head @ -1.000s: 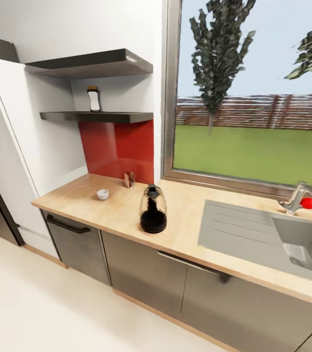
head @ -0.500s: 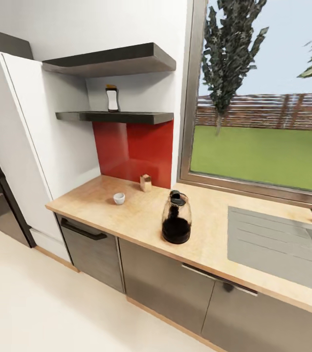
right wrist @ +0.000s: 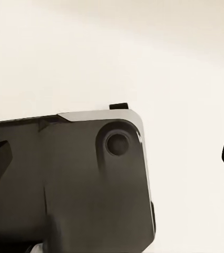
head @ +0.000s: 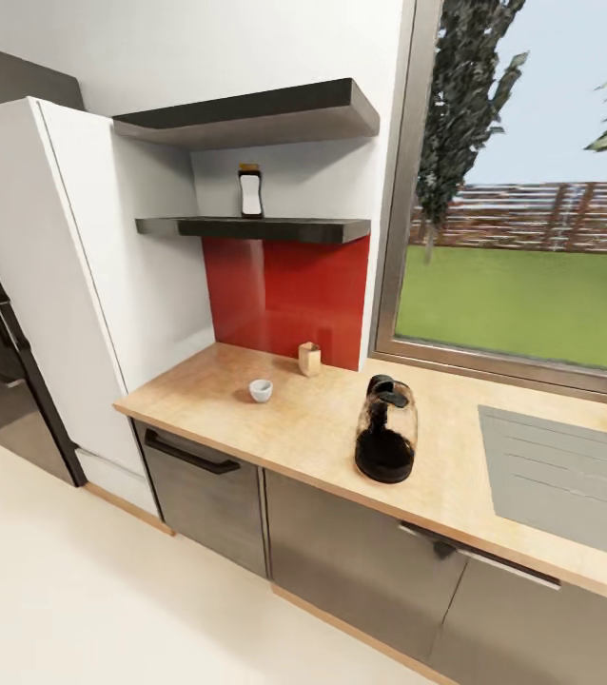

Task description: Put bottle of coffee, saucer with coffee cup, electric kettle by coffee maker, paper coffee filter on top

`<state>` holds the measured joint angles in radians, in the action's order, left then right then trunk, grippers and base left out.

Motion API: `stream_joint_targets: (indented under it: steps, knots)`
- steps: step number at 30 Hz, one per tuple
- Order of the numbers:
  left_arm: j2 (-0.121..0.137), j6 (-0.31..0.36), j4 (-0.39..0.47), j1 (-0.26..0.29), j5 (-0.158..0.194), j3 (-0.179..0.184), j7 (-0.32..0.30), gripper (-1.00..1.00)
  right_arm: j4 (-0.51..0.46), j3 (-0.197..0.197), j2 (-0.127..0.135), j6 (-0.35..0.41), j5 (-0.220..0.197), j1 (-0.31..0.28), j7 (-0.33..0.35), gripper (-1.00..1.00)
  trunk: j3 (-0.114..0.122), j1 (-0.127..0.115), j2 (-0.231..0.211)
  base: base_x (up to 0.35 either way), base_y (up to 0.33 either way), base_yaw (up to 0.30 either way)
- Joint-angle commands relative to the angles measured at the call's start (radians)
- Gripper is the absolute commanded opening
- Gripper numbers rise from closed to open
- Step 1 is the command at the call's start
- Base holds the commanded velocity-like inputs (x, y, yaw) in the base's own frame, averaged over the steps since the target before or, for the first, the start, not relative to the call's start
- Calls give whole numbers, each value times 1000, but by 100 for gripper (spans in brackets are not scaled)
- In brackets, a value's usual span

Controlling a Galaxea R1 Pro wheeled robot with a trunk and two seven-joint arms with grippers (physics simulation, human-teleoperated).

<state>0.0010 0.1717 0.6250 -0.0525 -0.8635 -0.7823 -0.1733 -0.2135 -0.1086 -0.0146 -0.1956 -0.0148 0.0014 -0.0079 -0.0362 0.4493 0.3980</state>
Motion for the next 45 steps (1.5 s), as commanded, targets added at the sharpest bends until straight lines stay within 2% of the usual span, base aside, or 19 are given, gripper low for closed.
stream_joint_targets:
  steps: [1, 13, 29, 45]
  knots:
    - [0, 3, 2, 1, -6, -2, -8, 100, -1, -5, -1, -2, -2, 0, 0, 100, -2, 1, 2, 1, 334, 0]
    - [-3, 6, 2, 3, -6, -3, -8, 100, -1, -5, -1, -2, -1, 0, 0, 100, -2, 1, 2, 52, 333, -17]
    - [-3, 2, 2, 3, -6, -2, -6, 100, -1, -5, -1, -2, -2, 0, 1, 100, -2, 1, 2, 166, 306, -255]
    - [-4, -1, 2, 3, -8, -2, -5, 100, -1, -5, -1, -2, -2, 0, 0, 100, -2, 1, 2, -55, 307, -265]
